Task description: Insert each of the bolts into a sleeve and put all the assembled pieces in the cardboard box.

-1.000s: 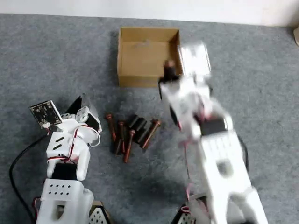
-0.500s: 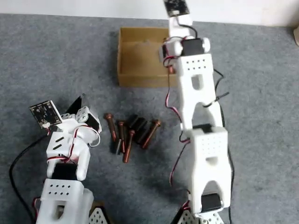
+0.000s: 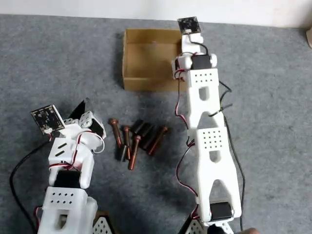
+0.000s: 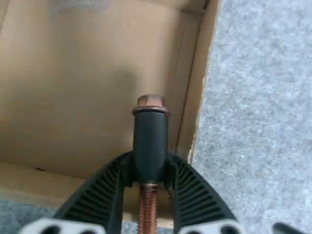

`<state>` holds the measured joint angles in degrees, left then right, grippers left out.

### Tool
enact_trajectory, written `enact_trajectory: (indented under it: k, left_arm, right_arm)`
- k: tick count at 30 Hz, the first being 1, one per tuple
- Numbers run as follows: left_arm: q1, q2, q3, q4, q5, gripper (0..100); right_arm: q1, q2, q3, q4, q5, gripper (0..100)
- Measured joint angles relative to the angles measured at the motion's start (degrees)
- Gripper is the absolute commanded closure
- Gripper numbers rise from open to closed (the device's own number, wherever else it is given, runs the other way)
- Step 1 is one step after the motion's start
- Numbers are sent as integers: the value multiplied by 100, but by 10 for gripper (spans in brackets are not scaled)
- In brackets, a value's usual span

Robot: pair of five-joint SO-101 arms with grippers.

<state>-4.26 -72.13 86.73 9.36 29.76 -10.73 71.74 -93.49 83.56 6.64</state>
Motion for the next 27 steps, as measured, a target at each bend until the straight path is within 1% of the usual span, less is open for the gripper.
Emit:
enact_trajectory:
  k: [12,18,27]
  left_arm:
    - [0,0,0,0,0,993]
    - [0,0,0,0,0,993]
    - [0,0,0,0,0,993]
  right_arm:
    - [0,0,-26,0,18,994]
    - [-88,0,-26,-185,18,994]
    - [-105,35,-26,-993,18,994]
